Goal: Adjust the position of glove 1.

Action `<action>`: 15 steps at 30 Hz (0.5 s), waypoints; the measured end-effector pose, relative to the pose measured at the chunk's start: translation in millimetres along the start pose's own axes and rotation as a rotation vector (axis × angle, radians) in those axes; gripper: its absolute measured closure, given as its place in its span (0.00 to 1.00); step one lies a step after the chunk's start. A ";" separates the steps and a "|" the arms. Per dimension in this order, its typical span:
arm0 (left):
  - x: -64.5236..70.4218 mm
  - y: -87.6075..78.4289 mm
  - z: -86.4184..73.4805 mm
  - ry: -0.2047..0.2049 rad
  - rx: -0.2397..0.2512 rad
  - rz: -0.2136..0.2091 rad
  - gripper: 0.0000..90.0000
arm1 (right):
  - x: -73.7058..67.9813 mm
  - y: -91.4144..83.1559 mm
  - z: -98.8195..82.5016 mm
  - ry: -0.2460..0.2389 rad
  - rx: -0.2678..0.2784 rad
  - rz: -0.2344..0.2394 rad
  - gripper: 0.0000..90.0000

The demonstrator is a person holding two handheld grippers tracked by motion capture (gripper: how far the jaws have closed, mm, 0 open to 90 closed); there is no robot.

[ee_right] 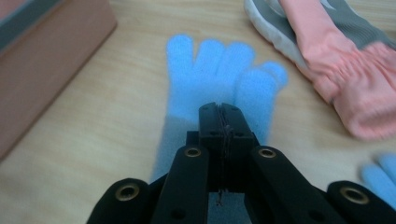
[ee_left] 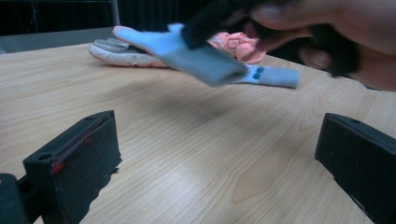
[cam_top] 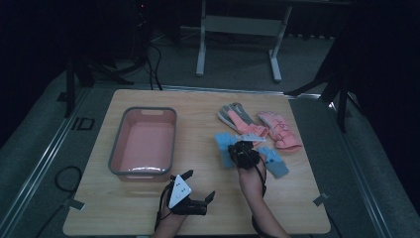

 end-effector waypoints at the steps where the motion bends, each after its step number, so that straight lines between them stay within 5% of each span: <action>1: 0.0 0.0 0.0 -0.001 0.001 0.003 0.00 | -2.7 -3.6 -4.6 0.003 0.000 -0.015 0.98; 8: 0.2 0.0 0.0 0.000 0.002 -0.001 0.00 | -9.6 -3.8 -29.1 0.067 -0.021 -0.016 0.98; 15: 0.5 0.1 -0.1 0.005 -0.001 0.001 0.00 | -16.4 13.9 -38.6 0.106 -0.046 -0.028 0.98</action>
Point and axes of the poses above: each handheld gripper's, and its own axes: y roughly forward along the jaws, z roughly out of its top, x roughly to its right, the point moved 4 cm from there along y, roughly forward along the jaws, and after that the axes turned 12 degrees about -y, right-handed, at the moved point
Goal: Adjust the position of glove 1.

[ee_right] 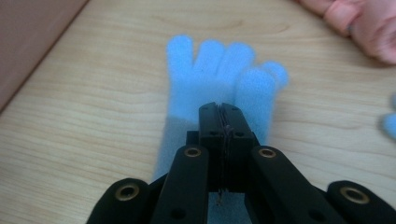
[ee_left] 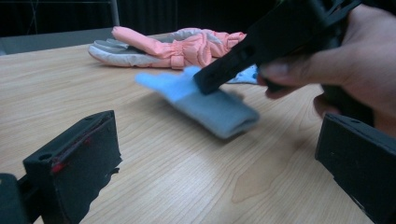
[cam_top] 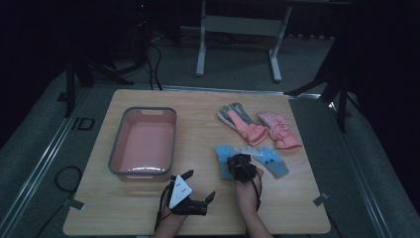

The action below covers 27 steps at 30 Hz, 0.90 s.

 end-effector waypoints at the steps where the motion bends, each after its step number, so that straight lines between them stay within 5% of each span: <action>1: 0.0 -0.1 0.0 0.000 0.002 0.000 0.00 | -1.6 3.2 -0.9 -0.008 -0.008 -0.001 0.98; 7: 0.0 0.0 0.0 0.000 0.000 -0.004 0.00 | -7.4 21.8 -10.5 0.001 -0.039 -0.013 0.96; 14: 0.2 0.2 0.0 0.002 -0.004 -0.007 0.00 | -8.9 22.5 -11.4 -0.001 -0.019 -0.006 0.86; 17: 0.1 0.1 0.0 0.002 -0.004 -0.007 0.00 | -9.5 18.2 -9.6 -0.015 -0.007 0.013 0.82; 19: 0.1 0.1 0.0 0.002 -0.004 -0.008 0.00 | -7.2 13.8 -5.1 -0.023 0.007 0.066 0.76; 21: 0.1 0.0 0.0 0.002 -0.004 -0.009 0.00 | -2.5 7.9 0.2 -0.061 0.036 0.078 0.72; 23: 0.1 0.1 0.0 0.002 -0.005 -0.009 0.00 | 4.9 0.4 4.4 -0.118 0.063 0.039 0.68; 27: 0.0 0.2 0.0 0.000 -0.004 -0.007 0.00 | 22.6 -11.1 11.1 -0.195 0.102 0.078 0.65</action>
Point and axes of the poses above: each handheld gripper's, and its own axes: y roughly forward along the jaws, z roughly out of its top, x roughly to its right, the point moved 4 cm from there along y, roughly forward along the jaws, and after that the axes turned 12 degrees about -y, right-handed, at the moved point
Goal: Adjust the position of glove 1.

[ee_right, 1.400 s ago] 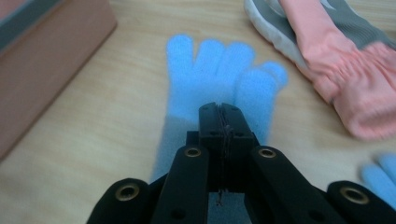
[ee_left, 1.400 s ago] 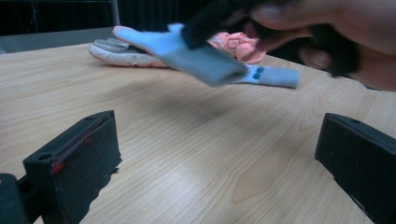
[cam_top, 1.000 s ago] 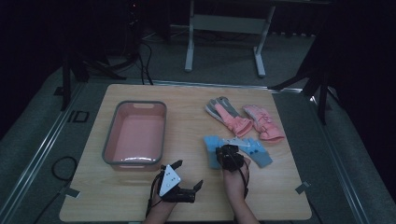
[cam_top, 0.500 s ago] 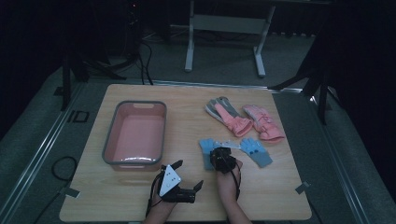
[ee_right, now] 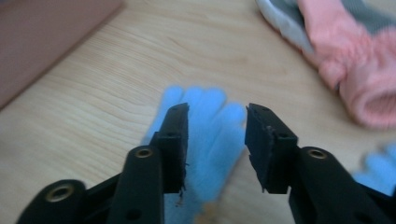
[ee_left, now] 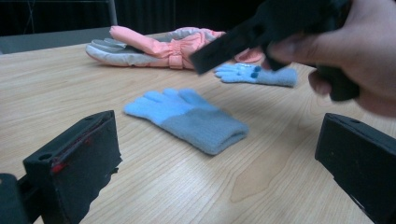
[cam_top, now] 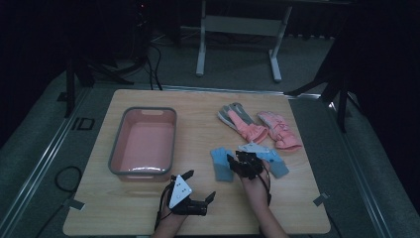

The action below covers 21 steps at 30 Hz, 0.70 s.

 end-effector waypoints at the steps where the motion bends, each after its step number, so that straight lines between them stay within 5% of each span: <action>1: 0.0 0.0 0.0 0.000 0.001 0.000 0.00 | 4.8 -3.5 1.0 -0.028 0.005 -0.003 0.65; 9: 0.0 0.2 0.1 0.001 -0.001 -0.002 0.00 | 51.3 -29.6 -3.2 -0.186 0.038 0.093 0.68; 12: 0.1 0.2 0.0 0.002 0.000 -0.001 0.00 | 72.5 -40.0 -7.7 -0.203 0.040 0.100 0.74; 18: 0.0 0.3 0.1 -0.001 -0.001 -0.002 0.00 | 110.6 -57.0 -16.2 -0.251 0.030 0.075 0.69; 21: 0.1 0.2 0.0 0.001 0.000 -0.001 0.00 | 126.6 -59.1 -27.0 -0.258 0.005 0.126 0.69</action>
Point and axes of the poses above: each handheld gripper's, and its own axes: y roughly forward along the jaws, z roughly out of its top, x roughly to its right, the point moved 4 cm from there along y, roughly forward along the jaws, and after that the axes turned 12 degrees about -y, right-handed, at the moved point
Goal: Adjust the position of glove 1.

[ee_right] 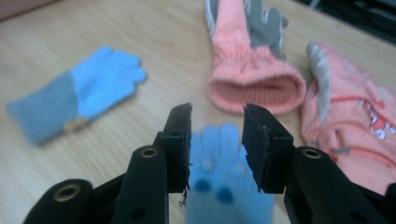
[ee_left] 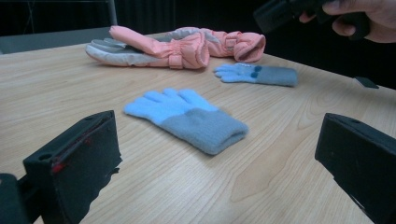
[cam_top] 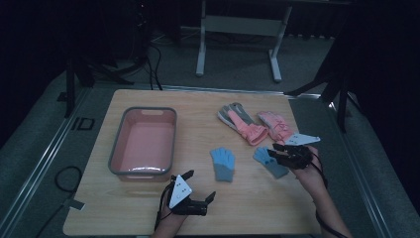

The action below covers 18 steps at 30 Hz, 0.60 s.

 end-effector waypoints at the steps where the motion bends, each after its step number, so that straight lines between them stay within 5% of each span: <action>1: 0.1 0.0 0.0 0.001 0.000 0.000 0.00 | 0.0 0.0 0.0 0.000 0.000 0.000 0.69; 9: 0.2 0.1 -0.1 0.001 0.000 0.006 0.00 | 12.2 21.5 -34.2 0.049 -0.050 0.048 0.70; 18: 0.7 0.2 -0.2 0.006 0.002 0.008 0.00 | 9.5 46.2 -49.6 0.053 -0.101 0.065 0.69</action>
Point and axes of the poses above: each handheld gripper's, and its own axes: y roughly forward along the jaws, z roughly out of its top, x roughly to its right, the point moved 4 cm from there along y, roughly forward along the jaws, and after that the axes turned 12 degrees about -y, right-handed, at the moved point
